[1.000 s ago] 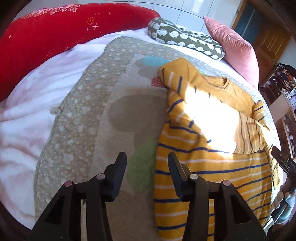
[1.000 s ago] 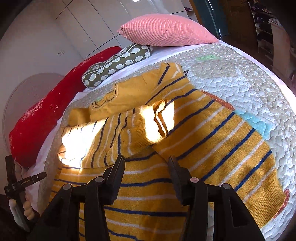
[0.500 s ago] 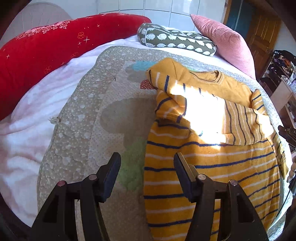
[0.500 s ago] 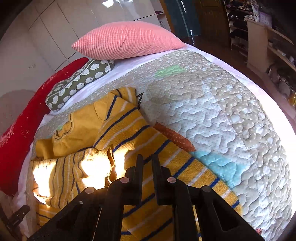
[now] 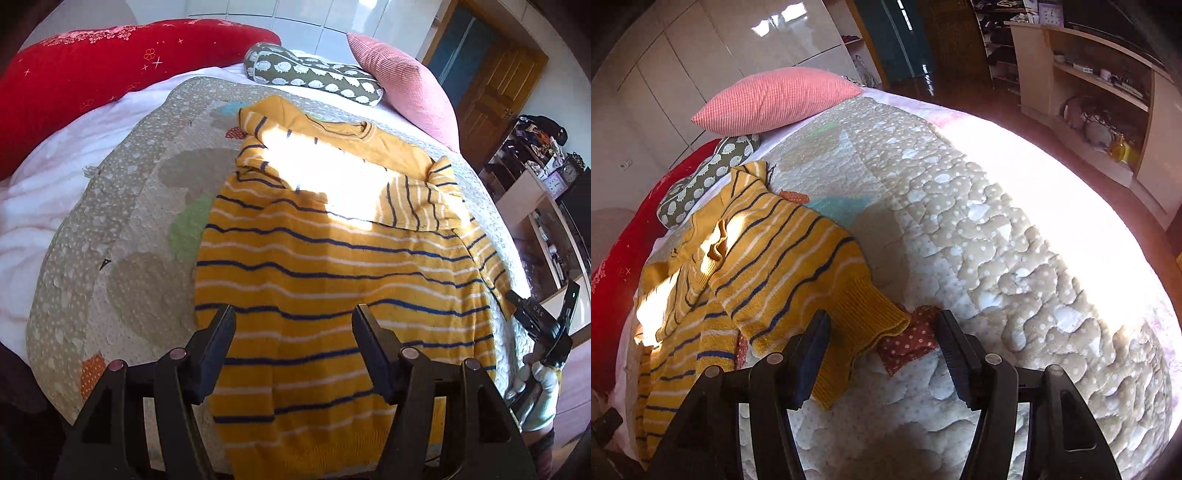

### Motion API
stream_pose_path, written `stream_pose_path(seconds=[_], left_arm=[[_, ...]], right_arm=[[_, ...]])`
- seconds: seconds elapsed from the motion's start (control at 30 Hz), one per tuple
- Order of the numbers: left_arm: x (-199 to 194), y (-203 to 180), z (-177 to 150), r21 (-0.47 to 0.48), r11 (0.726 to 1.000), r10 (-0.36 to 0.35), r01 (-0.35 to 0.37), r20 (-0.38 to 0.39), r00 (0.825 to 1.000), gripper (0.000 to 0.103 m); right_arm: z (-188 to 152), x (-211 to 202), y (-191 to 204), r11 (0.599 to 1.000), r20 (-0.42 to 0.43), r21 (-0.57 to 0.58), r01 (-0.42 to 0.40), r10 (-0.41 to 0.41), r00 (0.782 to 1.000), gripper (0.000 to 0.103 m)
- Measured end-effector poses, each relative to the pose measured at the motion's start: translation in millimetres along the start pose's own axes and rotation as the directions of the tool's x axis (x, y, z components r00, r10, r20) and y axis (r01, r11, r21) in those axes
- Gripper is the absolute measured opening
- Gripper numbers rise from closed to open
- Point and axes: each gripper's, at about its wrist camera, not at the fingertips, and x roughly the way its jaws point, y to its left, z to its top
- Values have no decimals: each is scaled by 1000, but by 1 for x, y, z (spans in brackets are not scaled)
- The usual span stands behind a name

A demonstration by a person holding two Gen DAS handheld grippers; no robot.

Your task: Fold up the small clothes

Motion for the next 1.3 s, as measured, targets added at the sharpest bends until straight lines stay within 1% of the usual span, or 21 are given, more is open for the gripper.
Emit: stream_pose_path(seconds=[0.03, 0.07, 0.1, 0.2, 0.3, 0.37, 0.43, 0.53, 0.6, 0.63, 0.67, 0.7, 0.77, 0.83, 0.87, 0.97, 1.1, 1.13, 1.17, 1.23, 1.3], left_arm=[[-2, -4, -3, 13, 1000, 7, -7, 1, 1000, 64], [-3, -7, -6, 23, 1000, 10, -10, 0, 1000, 64], [-4, -8, -7, 26, 1000, 8, -8, -4, 1000, 64], [-8, -7, -10, 22, 1000, 11, -11, 2, 1000, 64], [-17, 0, -13, 19, 1000, 23, -23, 28, 999, 64], [-18, 7, -13, 11, 999, 31, -31, 36, 999, 64], [-13, 14, -13, -8, 999, 39, -39, 25, 999, 65], [-7, 24, -16, -43, 998, 37, -37, -1, 999, 64], [-6, 28, -18, -49, 998, 40, -40, -2, 999, 64], [-6, 29, -19, -50, 998, 46, -46, -2, 999, 64], [-6, 29, -19, -52, 997, 49, -49, -3, 999, 65], [-5, 30, -20, -57, 997, 45, -46, -5, 999, 65], [-6, 29, -20, -64, 997, 32, -32, -6, 999, 65], [-9, 27, -21, -52, 998, 32, -32, 3, 999, 65], [-11, 25, -22, -40, 998, 41, -41, 11, 999, 65], [-14, 30, -22, -32, 996, 82, -81, 30, 996, 65], [-16, 55, -21, -88, 992, 91, -88, 28, 995, 65], [-16, 61, -21, -99, 991, 97, -94, 26, 995, 65], [-16, 67, -22, -109, 989, 103, -100, 25, 994, 65], [-14, 76, -23, -124, 986, 112, -108, 22, 993, 65], [-10, 86, -23, -140, 984, 117, -114, 11, 993, 65]], right_arm=[[0, 0, 7, 999, 9, -10, -35, 35, 999, 64], [2, 2, 11, 995, 8, -1, -96, 96, 995, 49], [4, 5, 11, 985, -13, 23, -169, 170, 985, 7], [18, 2, 11, 988, -8, 21, -156, 156, 988, 7], [40, -28, -13, 1000, 90, 22, -3, 2, 996, 7], [56, -43, -34, 989, 146, 23, 147, -149, 978, 7], [70, -42, -57, 966, 124, 25, 258, -259, 958, 8], [82, -40, -78, 938, 47, 59, 341, -343, 938, 14], [84, -62, -70, 928, 134, 75, 366, -373, 918, 24], [83, -72, -61, 934, 175, 80, 349, -357, 917, 34], [82, -78, -48, 950, 205, 76, 303, -312, 928, 54], [81, -79, -32, 972, 217, 52, 230, -236, 947, 60], [82, -60, 7, 999, 161, -33, 38, -32, 986, 60], [78, -28, 47, 987, 59, -89, -133, 138, 989, 60], [74, -12, 68, 979, 30, -115, -165, 170, 985, 60], [70, 35, 126, 961, -38, -203, -188, 184, 982, 60], [67, 95, 167, 958, -160, -243, -153, 116, 980, 56], [64, 111, 167, 960, -216, -231, -157, 107, 971, 48], [63, 121, 167, 963, -261, -215, -163, 104, 960, 6], [65, 121, 168, 960, -238, -237, -147, 89, 967, 6], [71, 114, 163, 961, -172, -272, -52, 5, 985, 6]])
